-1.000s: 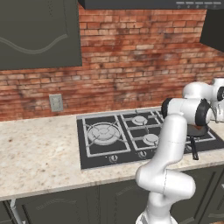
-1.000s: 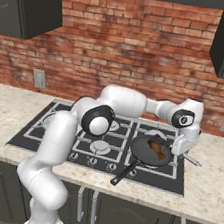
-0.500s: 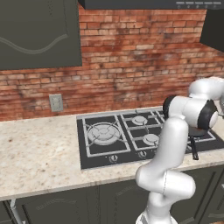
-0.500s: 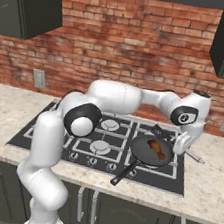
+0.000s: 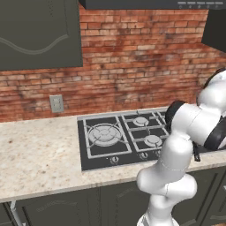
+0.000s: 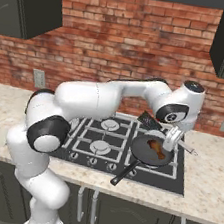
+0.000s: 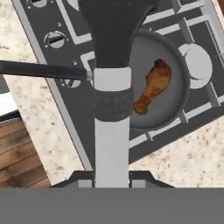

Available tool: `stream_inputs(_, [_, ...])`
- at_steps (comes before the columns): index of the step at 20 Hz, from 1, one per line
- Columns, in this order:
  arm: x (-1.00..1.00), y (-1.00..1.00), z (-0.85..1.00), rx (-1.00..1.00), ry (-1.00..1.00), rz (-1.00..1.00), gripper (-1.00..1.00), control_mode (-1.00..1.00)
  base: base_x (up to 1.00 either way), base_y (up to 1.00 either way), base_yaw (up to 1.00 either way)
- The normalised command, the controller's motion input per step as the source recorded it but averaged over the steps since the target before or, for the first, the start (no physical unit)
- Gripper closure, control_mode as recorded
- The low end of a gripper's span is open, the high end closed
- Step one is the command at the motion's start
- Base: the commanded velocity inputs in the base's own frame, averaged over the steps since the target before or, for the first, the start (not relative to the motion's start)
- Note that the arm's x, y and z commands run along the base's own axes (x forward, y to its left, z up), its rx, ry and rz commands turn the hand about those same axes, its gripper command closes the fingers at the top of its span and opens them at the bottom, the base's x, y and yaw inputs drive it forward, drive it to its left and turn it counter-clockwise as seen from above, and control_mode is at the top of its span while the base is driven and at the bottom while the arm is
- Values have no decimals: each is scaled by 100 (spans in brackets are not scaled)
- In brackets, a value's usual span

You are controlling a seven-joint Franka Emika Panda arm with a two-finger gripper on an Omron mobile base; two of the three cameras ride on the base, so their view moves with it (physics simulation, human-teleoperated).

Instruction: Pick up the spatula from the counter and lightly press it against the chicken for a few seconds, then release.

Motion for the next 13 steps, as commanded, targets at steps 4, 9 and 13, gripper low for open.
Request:
stream_inputs(4, [-29, 68, 45, -8, -24, 2, 100, -100, 0, 0, 0])
stream_inputs(9, [-15, 82, 26, -11, -24, 0, 100, -100, 0, 0, 0])
stream_inputs(13, [-8, 80, 19, -9, -15, -1, 100, -100, 0, 0, 0])
